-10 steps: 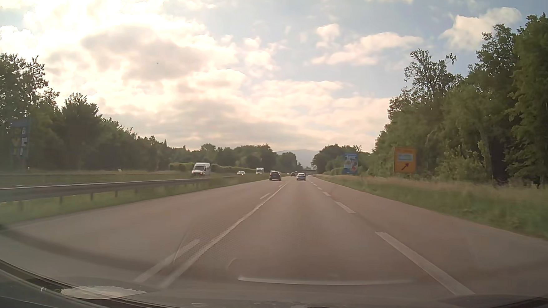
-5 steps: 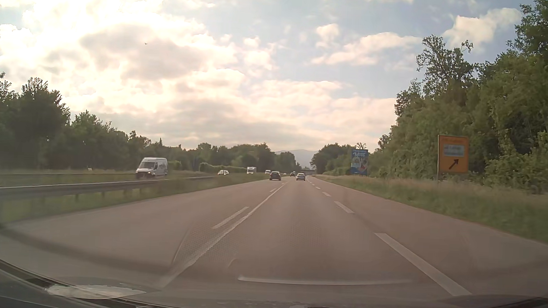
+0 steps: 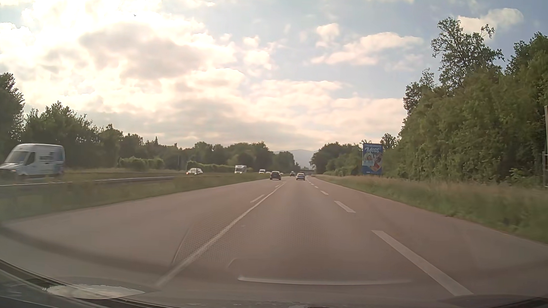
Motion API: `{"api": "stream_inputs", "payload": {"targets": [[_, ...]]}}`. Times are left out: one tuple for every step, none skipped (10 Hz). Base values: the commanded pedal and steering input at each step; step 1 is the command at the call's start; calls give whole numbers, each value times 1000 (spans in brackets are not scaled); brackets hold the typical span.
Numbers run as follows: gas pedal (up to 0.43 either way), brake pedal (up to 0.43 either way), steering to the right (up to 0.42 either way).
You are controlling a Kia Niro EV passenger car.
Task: Follow the waypoints while adhering to traffic rules and regulations
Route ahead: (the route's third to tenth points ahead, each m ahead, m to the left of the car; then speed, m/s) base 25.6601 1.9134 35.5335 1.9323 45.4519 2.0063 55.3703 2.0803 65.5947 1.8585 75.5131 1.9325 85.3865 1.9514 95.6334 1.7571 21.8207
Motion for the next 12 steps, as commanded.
{"api": "stream_inputs", "payload": {"targets": [[177,0,0],[177,0,1],[177,0,0],[177,0,0],[177,0,0],[177,0,0],[177,0,0],[177,0,0],[177,0,0],[177,0,0],[177,0,0],[177,0,0]]}}
